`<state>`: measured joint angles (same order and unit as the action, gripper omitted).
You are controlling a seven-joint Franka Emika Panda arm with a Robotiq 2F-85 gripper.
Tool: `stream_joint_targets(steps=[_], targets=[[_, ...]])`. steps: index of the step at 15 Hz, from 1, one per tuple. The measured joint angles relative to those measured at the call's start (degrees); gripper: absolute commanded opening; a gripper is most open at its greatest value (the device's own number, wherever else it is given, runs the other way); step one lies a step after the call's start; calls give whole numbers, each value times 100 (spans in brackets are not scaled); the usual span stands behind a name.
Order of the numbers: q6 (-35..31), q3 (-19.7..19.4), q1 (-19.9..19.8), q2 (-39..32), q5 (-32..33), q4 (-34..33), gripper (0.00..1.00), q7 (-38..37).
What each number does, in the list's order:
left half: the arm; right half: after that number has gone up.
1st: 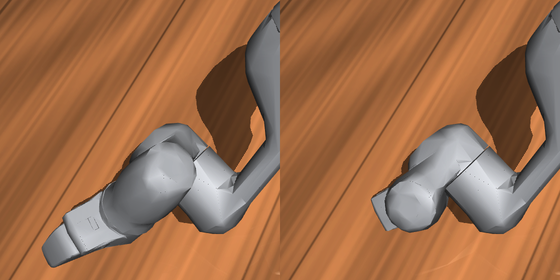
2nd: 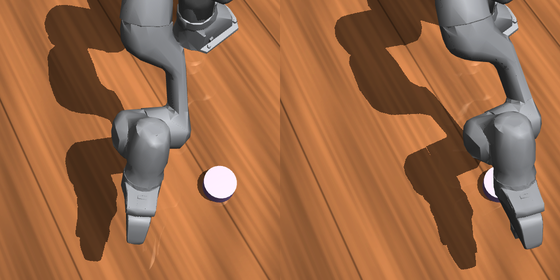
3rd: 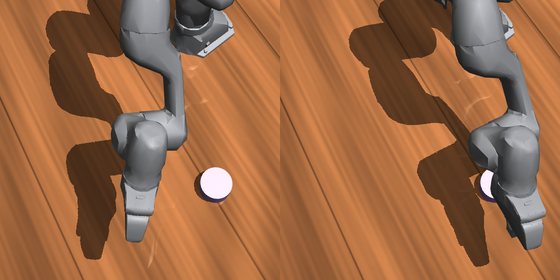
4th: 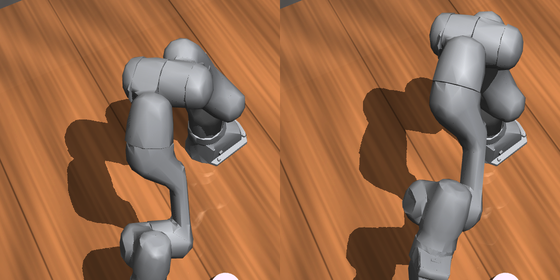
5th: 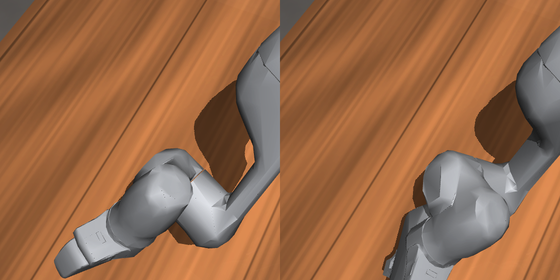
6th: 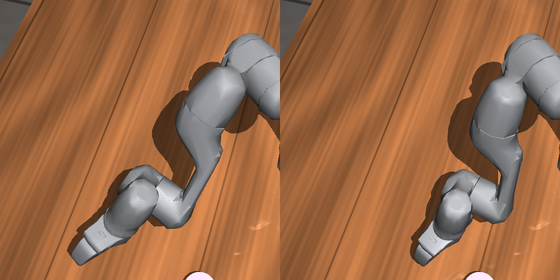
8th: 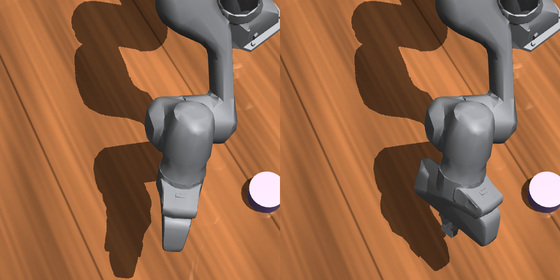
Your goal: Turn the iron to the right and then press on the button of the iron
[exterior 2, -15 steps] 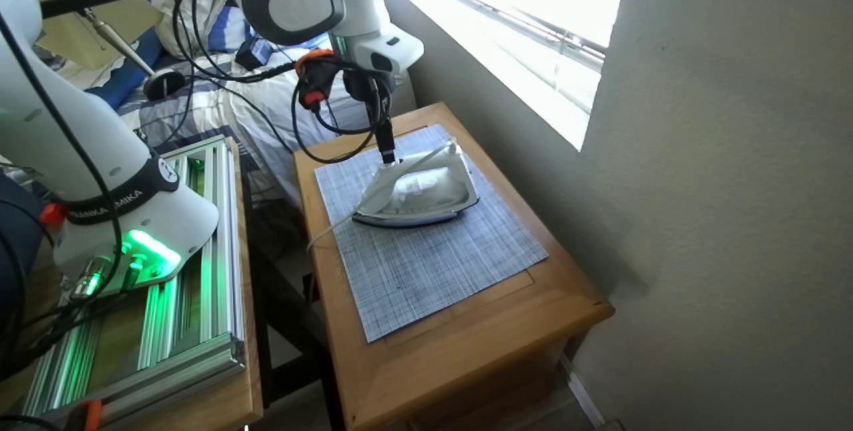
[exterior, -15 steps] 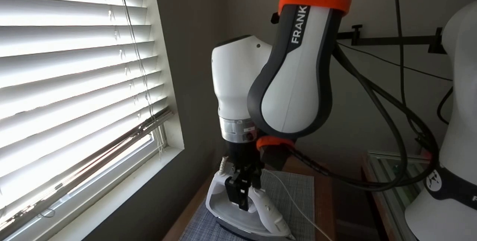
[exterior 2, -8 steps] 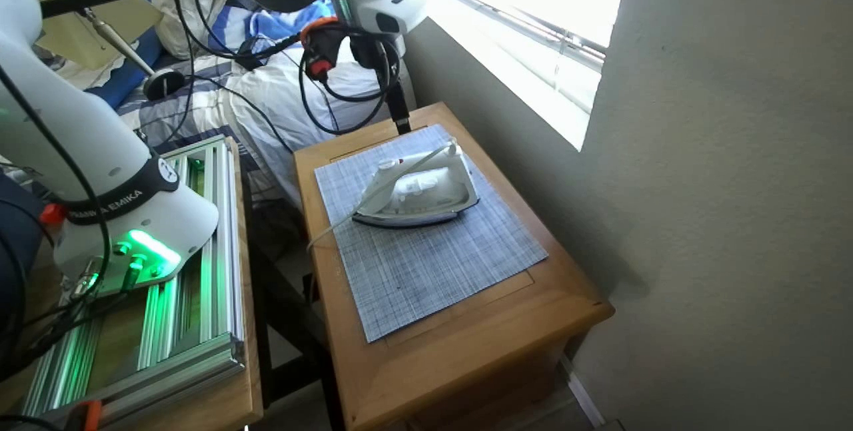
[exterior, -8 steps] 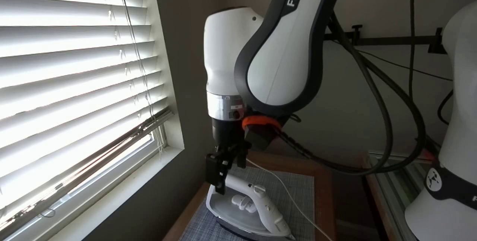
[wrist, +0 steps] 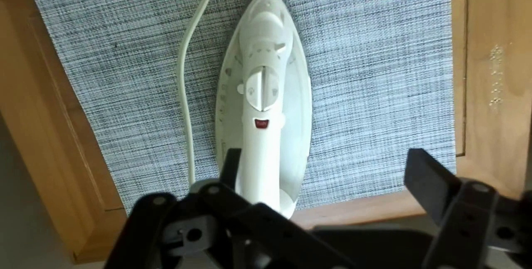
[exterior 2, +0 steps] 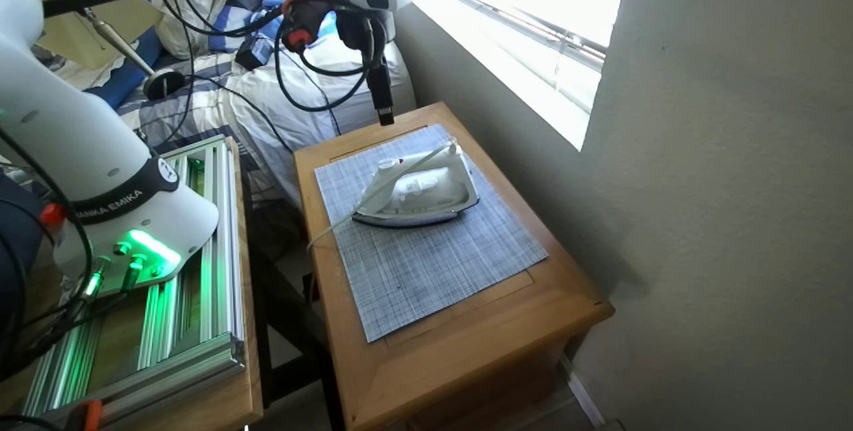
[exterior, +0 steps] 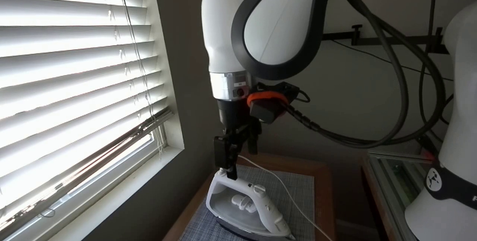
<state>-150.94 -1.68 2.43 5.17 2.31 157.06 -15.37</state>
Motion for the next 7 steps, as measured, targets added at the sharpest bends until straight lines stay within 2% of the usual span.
stream_joint_targets(steps=[3, 7], targets=[[459, 0, -112, 310, 0, 2, 100, 5], [670, -2, -196, 526, 0, 5, 100, 10]])
